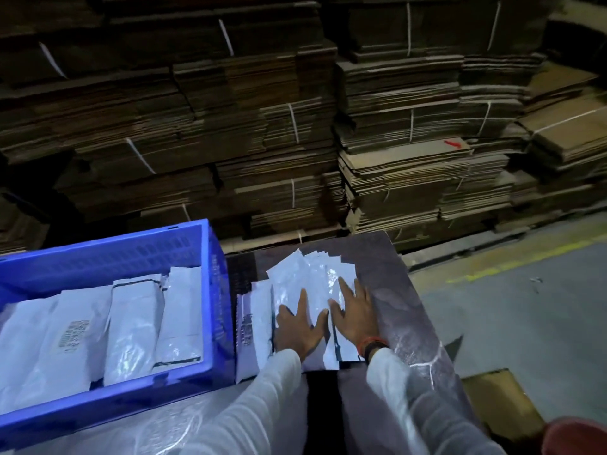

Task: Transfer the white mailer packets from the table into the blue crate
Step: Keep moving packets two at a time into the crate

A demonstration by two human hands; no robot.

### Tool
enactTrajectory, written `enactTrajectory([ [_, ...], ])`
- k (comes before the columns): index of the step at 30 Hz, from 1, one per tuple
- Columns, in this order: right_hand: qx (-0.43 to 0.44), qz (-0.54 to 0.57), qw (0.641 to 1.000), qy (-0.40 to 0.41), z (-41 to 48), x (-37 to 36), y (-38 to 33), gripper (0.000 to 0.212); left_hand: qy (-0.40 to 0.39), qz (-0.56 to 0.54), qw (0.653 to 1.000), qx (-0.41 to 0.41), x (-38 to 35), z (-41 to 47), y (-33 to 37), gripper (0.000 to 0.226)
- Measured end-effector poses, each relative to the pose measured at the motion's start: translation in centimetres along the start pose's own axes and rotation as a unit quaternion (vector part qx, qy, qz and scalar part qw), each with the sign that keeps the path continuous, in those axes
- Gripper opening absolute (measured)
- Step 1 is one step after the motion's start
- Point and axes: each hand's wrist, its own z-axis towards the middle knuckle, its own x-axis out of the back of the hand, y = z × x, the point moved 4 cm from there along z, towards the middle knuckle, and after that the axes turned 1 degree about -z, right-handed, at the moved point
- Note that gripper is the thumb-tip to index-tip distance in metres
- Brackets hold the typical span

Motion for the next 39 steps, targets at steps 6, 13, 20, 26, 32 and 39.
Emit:
enactTrajectory([
  [6, -0.011, 0.076, 0.997, -0.028, -0.6, -2.4, 1.6, 0.063, 0.103, 0.053, 0.993, -0.032, -1.2, 0.0, -0.4, 0.085],
  [13, -0.064, 0.091, 0.992, -0.06, -0.7, -3.1, 2.7, 0.083, 0.142, 0.053, 0.987, -0.044, -1.8, -0.4, -0.8, 0.07],
  [20, -0.058, 0.078, 0.995, -0.012, -1.1, -3.1, 2.2, 0.092, 0.081, 0.048, 0.996, -0.01, -1.7, -0.5, -1.4, 0.096],
  [26, -0.06, 0.079, 0.992, 0.076, -2.3, -2.0, 3.1, 0.076, 0.067, 0.054, 0.996, -0.011, -1.5, -0.8, -2.1, 0.114],
  [32, -0.086, 0.101, 0.991, 0.011, -2.2, -2.9, 1.9, 0.102, 0.081, 0.027, 0.996, -0.006, -1.3, -1.0, -1.1, 0.102],
  [39, -0.082, 0.128, 0.987, 0.06, -2.6, -1.9, 0.5, 0.078, 0.149, -0.009, 0.987, -0.052, 1.1, -1.5, -0.1, 0.081],
])
